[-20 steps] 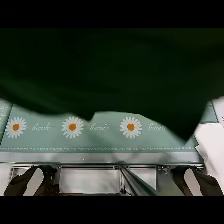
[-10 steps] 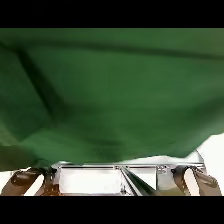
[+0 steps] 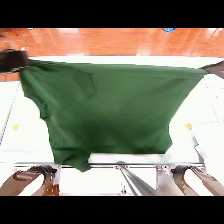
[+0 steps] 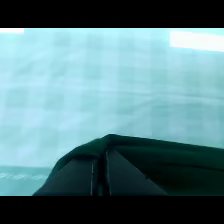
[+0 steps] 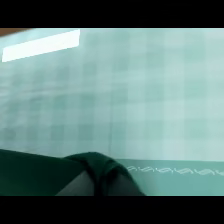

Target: Fold the shirts.

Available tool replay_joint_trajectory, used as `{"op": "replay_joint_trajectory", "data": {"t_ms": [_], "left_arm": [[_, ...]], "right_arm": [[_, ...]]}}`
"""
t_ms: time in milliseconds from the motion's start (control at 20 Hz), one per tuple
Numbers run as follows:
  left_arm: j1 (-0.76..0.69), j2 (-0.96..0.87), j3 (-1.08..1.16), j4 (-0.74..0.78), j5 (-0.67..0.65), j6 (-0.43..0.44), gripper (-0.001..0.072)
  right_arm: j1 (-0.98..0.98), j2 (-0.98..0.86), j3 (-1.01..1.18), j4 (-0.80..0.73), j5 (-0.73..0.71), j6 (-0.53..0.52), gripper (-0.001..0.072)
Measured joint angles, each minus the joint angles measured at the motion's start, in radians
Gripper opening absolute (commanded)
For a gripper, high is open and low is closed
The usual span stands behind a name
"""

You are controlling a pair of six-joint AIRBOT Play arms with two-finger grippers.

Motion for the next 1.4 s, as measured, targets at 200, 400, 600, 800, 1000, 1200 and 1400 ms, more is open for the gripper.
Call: {"op": "replay_joint_trajectory", "data": {"t_ms": [200,400,600,800,1000,1200,1400], "left_arm": [[0.06,-0.278,0.048,-0.118,0.217,-0.021,0.0022],[0.103,-0.563,0.233,-0.188,0.268,-0.028,0.0022],[0.14,-0.779,0.413,-0.286,0.19,-0.02,0.0022],[0.174,-0.878,0.487,-0.394,0.066,0.048,0.0022],[0.224,-0.891,0.516,-0.531,-0.088,0.187,0.0022],[0.25,-0.893,0.481,-0.526,-0.259,0.271,0.0022],[0.257,-0.894,0.407,-0.503,-0.343,0.312,0.0022]], "right_arm": [[0.106,-0.323,0.074,0.023,-0.17,-0.037,0.0022],[0.165,-0.635,0.29,0.033,-0.256,-0.01,0.0022],[0.182,-0.838,0.466,0.054,-0.272,0.038,0.0023],[0.185,-0.908,0.526,0.061,-0.228,0.058,0.0023],[0.162,-0.905,0.544,0.064,-0.126,0.062,0.0023],[0.155,-0.898,0.536,-0.008,0.032,0.06,0.0023],[0.159,-0.897,0.505,-0.087,0.112,0.063,0.0023]]}}
